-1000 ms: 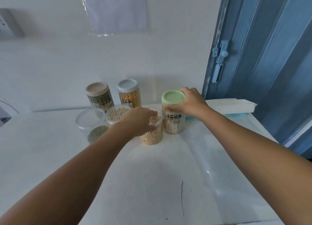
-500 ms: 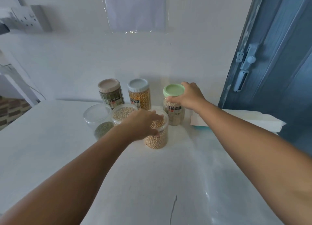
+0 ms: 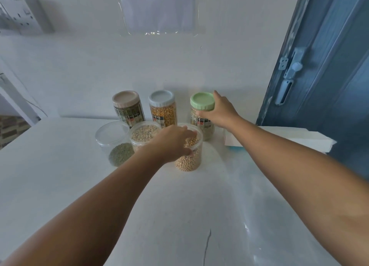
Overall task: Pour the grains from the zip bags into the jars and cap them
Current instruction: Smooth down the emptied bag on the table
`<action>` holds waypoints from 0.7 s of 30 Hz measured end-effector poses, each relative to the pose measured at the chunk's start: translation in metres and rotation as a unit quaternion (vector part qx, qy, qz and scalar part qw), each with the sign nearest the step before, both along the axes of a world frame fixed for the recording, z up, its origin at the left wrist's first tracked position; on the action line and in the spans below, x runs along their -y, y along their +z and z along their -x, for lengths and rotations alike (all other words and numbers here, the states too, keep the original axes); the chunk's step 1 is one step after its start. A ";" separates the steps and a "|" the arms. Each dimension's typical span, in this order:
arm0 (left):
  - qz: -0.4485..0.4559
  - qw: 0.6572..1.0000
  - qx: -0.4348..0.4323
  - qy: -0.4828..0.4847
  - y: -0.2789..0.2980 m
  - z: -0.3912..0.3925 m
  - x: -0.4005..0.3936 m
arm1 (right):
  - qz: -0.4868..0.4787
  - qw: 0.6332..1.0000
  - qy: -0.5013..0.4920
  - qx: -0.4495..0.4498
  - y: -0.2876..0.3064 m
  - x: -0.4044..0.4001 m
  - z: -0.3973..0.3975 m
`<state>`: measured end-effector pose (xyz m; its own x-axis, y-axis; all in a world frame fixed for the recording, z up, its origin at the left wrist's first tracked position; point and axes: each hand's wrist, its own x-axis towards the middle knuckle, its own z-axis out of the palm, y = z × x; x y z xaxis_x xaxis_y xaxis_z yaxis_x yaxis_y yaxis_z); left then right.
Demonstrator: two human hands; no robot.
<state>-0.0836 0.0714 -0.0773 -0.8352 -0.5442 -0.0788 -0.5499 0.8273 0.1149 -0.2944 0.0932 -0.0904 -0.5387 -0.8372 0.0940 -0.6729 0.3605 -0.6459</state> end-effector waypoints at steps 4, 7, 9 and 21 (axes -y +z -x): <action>0.021 1.000 -0.002 -0.021 -0.002 -0.002 0.001 | 0.008 0.999 -0.025 -0.030 -0.004 -0.037 -0.008; 0.027 0.999 -0.012 -0.031 -0.003 -0.004 0.002 | -0.022 0.997 -0.044 -0.062 -0.006 -0.073 -0.004; 0.023 0.999 -0.024 -0.029 -0.005 -0.003 0.003 | -0.042 0.994 -0.058 -0.081 -0.009 -0.100 0.004; 0.088 0.993 -0.060 -0.058 -0.019 0.111 -0.070 | -0.133 0.968 -0.088 -0.195 -0.037 -0.199 0.080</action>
